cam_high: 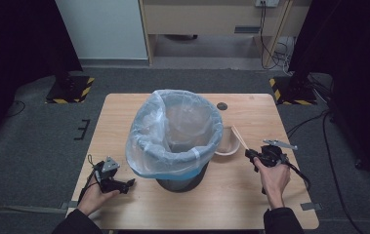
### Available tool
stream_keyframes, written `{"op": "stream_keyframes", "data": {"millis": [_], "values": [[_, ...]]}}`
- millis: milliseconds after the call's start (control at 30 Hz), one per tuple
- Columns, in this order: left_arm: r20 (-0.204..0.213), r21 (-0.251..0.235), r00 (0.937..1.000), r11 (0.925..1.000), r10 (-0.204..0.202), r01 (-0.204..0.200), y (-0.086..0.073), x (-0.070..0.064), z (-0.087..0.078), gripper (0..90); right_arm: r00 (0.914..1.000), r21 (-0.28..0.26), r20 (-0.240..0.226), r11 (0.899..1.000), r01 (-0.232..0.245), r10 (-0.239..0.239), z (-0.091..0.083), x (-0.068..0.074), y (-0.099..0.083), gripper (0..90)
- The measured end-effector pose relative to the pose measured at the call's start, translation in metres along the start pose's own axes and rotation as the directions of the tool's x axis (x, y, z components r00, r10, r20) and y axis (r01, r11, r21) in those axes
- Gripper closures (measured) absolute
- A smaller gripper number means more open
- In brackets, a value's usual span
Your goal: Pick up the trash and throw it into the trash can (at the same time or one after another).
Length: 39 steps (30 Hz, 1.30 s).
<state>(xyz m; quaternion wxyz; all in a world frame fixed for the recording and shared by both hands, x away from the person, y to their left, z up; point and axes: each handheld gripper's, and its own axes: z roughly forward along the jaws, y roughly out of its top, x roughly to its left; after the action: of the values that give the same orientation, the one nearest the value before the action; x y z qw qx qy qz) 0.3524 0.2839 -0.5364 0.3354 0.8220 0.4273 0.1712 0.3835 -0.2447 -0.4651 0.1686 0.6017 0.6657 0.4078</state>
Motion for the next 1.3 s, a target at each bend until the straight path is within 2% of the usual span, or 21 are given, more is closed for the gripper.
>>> {"op": "stream_keyframes", "data": {"millis": [233,433,633,667,700,933,1100,1133,1167,1300], "values": [[0.0,0.0,1.0,1.0,0.0,0.0,0.0,0.0,0.0,0.0,0.9996,-0.066,0.005,0.998,-0.026,0.026,-0.015,-0.011,0.008,80.4],[0.0,0.0,1.0,1.0,0.0,0.0,0.0,0.0,0.0,0.0,0.9988,-0.137,-0.017,0.989,-0.048,0.046,-0.031,-0.018,0.018,80.4],[0.0,-0.001,1.0,1.0,0.0,0.0,0.0,0.0,0.0,0.0,0.9972,-0.209,-0.045,0.976,-0.067,0.059,-0.049,-0.023,0.026,80.3],[0.0,-0.001,1.0,1.0,0.0,0.0,0.0,0.0,0.0,0.0,0.9972,-0.209,-0.045,0.976,-0.067,0.059,-0.049,-0.023,0.026,80.3],[-0.001,-0.001,1.0,1.0,-0.001,0.001,0.0,0.0,0.0,0.0,0.9967,-0.227,-0.049,0.971,-0.074,0.064,-0.054,-0.024,0.028,80.3],[0.0,-0.001,1.0,1.0,-0.001,0.001,0.0,0.0,0.0,0.0,0.995,-0.282,-0.077,0.956,-0.083,0.063,-0.067,-0.024,0.036,80.4],[-0.001,0.0,1.0,1.0,-0.001,0.001,0.0,0.0,0.0,0.0,0.9916,-0.326,-0.121,0.942,-0.083,0.046,-0.077,-0.021,0.042,80.4],[-0.001,0.0,1.0,1.0,-0.001,0.001,0.0,0.0,0.0,0.0,0.9916,-0.326,-0.121,0.942,-0.083,0.046,-0.077,-0.021,0.042,80.4],[-0.001,0.0,1.0,1.0,-0.001,0.001,0.0,0.0,0.0,0.0,0.9896,-0.345,-0.138,0.935,-0.087,0.041,-0.081,-0.02,0.044,80.3],[0.0,-0.001,1.0,1.0,-0.001,0.001,0.0,0.0,0.0,0.0,0.987,-0.375,-0.159,0.923,-0.08,0.021,-0.088,-0.018,0.048,80.3]]}}
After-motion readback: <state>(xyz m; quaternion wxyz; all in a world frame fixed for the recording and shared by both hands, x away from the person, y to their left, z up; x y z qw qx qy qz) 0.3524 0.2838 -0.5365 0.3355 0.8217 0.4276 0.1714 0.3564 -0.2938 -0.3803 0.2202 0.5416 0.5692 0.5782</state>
